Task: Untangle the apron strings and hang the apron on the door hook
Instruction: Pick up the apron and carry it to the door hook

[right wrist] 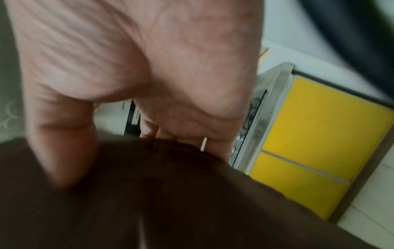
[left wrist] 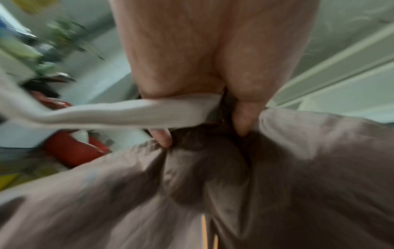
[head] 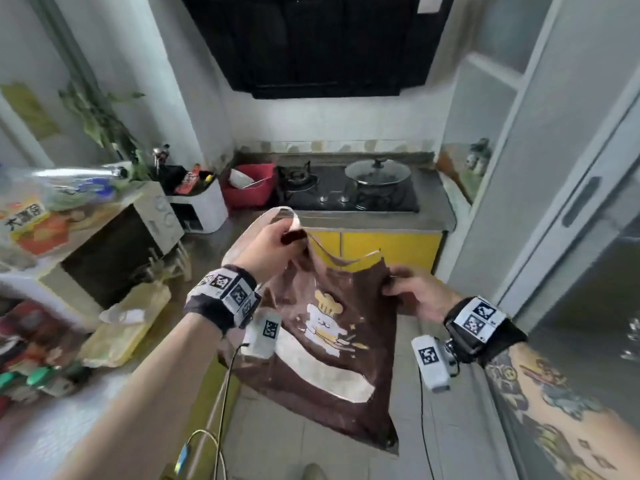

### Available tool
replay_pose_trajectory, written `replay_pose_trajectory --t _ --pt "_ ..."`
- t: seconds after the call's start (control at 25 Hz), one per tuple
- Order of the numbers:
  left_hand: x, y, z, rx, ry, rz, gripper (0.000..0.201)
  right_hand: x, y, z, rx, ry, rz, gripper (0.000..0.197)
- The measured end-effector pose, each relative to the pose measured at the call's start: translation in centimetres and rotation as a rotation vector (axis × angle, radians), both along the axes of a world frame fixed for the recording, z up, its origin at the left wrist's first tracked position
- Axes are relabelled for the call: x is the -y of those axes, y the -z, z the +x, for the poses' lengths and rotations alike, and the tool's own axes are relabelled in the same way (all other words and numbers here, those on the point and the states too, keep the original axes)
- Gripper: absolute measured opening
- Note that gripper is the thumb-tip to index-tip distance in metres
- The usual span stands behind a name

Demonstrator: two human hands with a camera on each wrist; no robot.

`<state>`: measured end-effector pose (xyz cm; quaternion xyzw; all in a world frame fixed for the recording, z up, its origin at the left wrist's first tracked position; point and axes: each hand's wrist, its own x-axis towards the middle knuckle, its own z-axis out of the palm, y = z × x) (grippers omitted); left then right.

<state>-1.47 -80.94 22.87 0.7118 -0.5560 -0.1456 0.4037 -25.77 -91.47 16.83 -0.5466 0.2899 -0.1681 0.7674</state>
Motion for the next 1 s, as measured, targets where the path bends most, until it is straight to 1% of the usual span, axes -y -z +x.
replay_pose_trajectory --t 0.04,0.08,0.12,0.16,0.2,0.24,0.32,0.36,0.4,0.44,0.52,0.56,0.64,0.72,0.8,0.88,0.92,0.96,1.0 --pt "2.1 -0.2 -0.9 0.131 0.074 0.011 0.009 1.3 -0.6 -1.5 0.007 -0.018 -0.005 0.033" --pt "3.9 -0.4 -1.5 0.210 0.154 0.036 0.011 2.3 -1.1 -2.5 -0.005 -0.037 -0.002 0.043" --pt "6.1 -0.4 -2.1 0.216 0.242 0.074 0.012 3.4 -1.8 -3.7 -0.027 -0.032 -0.008 0.051" --pt "8.5 -0.2 -2.7 0.187 0.300 0.128 0.013 4.5 -2.6 -4.7 -0.058 -0.016 -0.016 0.053" --pt "10.4 -0.2 -3.6 0.159 0.339 0.197 0.012 5.3 -3.2 -5.4 -0.101 -0.019 -0.036 0.049" --pt "12.0 -0.5 -4.7 0.144 0.387 0.226 0.009 5.9 -3.8 -6.1 -0.143 -0.033 -0.070 0.040" --pt "15.7 -1.0 -6.4 0.140 0.516 0.213 0.006 7.2 -5.2 -7.3 -0.237 -0.004 -0.151 0.016" --pt "17.6 -1.3 -7.1 0.095 0.578 0.214 0.006 7.9 -6.0 -7.9 -0.274 0.055 -0.187 0.006" --pt "19.1 -1.5 -7.5 0.005 0.644 0.222 0.011 8.4 -6.6 -8.5 -0.291 0.136 -0.227 0.008" --pt "20.5 -1.6 -7.9 -0.103 0.710 0.251 0.024 9.0 -7.1 -9.1 -0.278 0.230 -0.258 0.011" --pt "23.2 -1.4 -9.3 -0.350 0.843 0.305 0.048 10.2 -8.1 -10.8 -0.166 0.446 -0.289 0.007" --pt "23.9 -1.4 -10.1 -0.466 0.888 0.309 0.051 10.6 -8.6 -11.4 -0.107 0.526 -0.304 0.004" --pt "26.5 -1.3 -12.6 -0.645 0.905 0.273 0.045 11.7 -8.9 -13.6 -0.059 0.673 -0.330 0.010" --pt "29.0 -1.9 -15.4 -0.677 0.851 0.188 0.030 12.3 -9.1 -16.3 -0.021 0.827 -0.321 0.011" --pt "30.9 -3.3 -18.2 -0.721 0.839 0.104 0.021 12.7 -9.4 -19.4 0.074 0.994 -0.257 0.010" --pt "32.5 -5.3 -20.7 -0.855 0.851 0.077 0.022 12.8 -10.1 -22.7 0.188 1.152 -0.169 0.018" --pt "33.2 -6.3 -22.0 -0.893 0.873 0.093 0.025 12.7 -10.7 -24.7 0.222 1.211 -0.158 0.024" --pt "33.9 -7.2 -23.6 -0.896 0.914 0.127 0.028 12.5 -11.5 -26.8 0.246 1.253 -0.174 0.029" --pt "34.8 -8.0 -25.2 -0.862 0.966 0.171 0.030 12.3 -12.3 -28.8 0.261 1.281 -0.207 0.031"
